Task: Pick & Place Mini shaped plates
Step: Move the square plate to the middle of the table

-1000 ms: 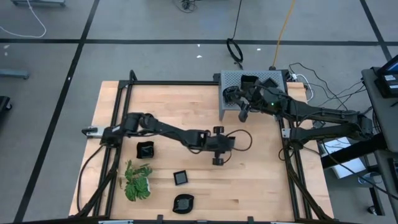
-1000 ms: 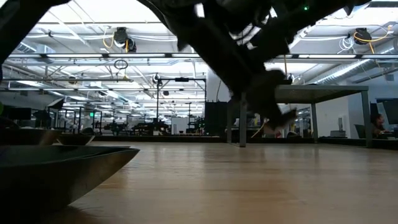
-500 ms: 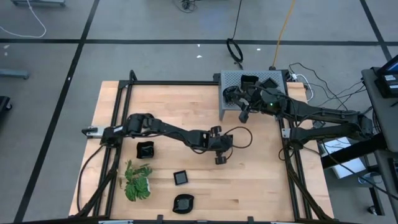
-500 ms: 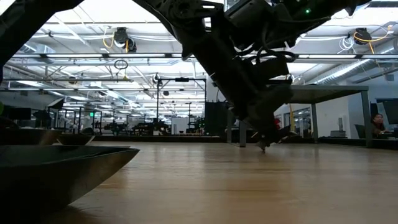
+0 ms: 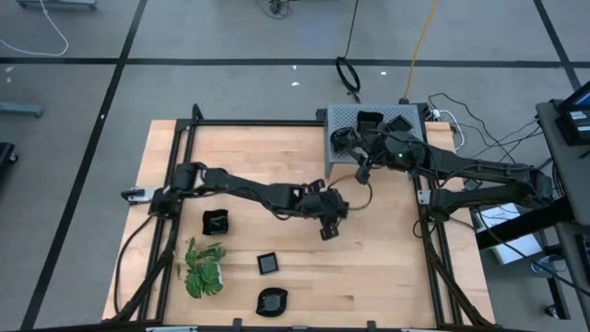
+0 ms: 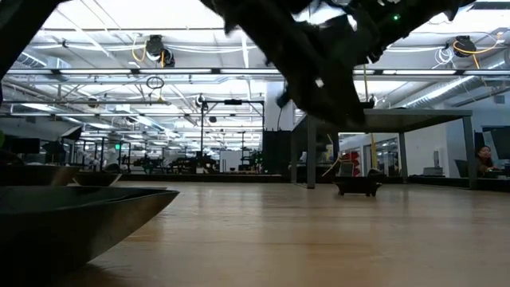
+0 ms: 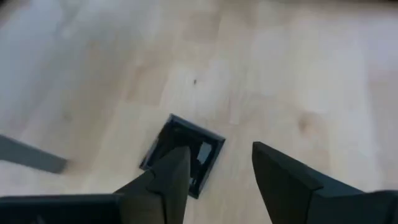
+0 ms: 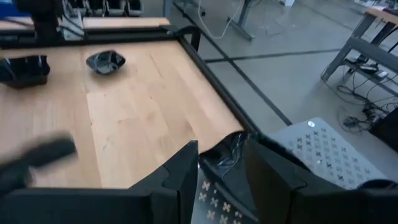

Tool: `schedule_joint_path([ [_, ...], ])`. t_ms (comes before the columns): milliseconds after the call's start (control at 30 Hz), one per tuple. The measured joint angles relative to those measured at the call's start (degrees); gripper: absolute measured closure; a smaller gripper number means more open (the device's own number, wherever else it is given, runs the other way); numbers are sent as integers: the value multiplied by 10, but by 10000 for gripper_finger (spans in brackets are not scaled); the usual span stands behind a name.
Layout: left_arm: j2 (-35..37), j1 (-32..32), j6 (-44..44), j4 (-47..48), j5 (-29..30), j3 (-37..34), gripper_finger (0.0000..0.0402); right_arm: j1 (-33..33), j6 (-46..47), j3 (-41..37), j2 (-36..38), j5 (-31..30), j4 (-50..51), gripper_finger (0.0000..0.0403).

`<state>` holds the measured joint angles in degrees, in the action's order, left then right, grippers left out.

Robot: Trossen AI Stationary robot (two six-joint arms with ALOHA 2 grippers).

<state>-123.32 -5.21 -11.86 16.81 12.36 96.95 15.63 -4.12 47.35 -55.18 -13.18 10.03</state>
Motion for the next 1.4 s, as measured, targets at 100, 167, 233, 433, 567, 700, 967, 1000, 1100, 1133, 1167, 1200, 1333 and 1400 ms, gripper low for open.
schedule_joint_path([
  [100, 45, -3, -26, 79, -34, 0, 226, 0, 4, 0, 0, 17, 23, 282],
  [167, 73, -9, -57, 148, -71, 0, 232, 0, 3, 0, 0, 37, 31, 282],
  [233, 98, -18, -88, 238, -109, 0, 239, 0, 3, 0, 0, 60, 35, 282],
  [433, 128, -58, -185, 470, -185, 0, 259, -8, 3, 0, 0, 74, 27, 282],
  [567, 121, -94, -197, 517, -214, -8, 268, -11, -3, 0, 0, 74, 21, 282],
  [700, 110, -122, -209, 470, -235, -52, 270, -11, -17, 0, 0, 74, 17, 282],
  [967, 109, -134, -295, 351, -241, -177, 270, -11, -17, 0, 0, 73, 13, 282],
  [1000, 109, -133, -301, 342, -238, -188, 270, -11, -17, 0, 0, 73, 13, 282],
  [1100, 109, -130, -314, 299, -237, -226, 270, -11, -17, 0, 0, 73, 13, 282],
  [1133, 109, -128, -319, 287, -239, -234, 270, -11, -17, 0, 0, 73, 13, 282],
  [1167, 110, -127, -324, 277, -239, -240, 270, -11, -17, 0, 0, 73, 13, 282],
  [1200, 111, -126, -327, 270, -240, -244, 270, -11, -17, 0, 0, 73, 13, 282],
  [1333, 111, -124, -321, 245, -245, -249, 270, -11, -17, 0, 0, 73, 14, 282],
  [1400, 111, -124, -308, 228, -242, -250, 271, -11, -17, 0, 0, 73, 14, 282],
])
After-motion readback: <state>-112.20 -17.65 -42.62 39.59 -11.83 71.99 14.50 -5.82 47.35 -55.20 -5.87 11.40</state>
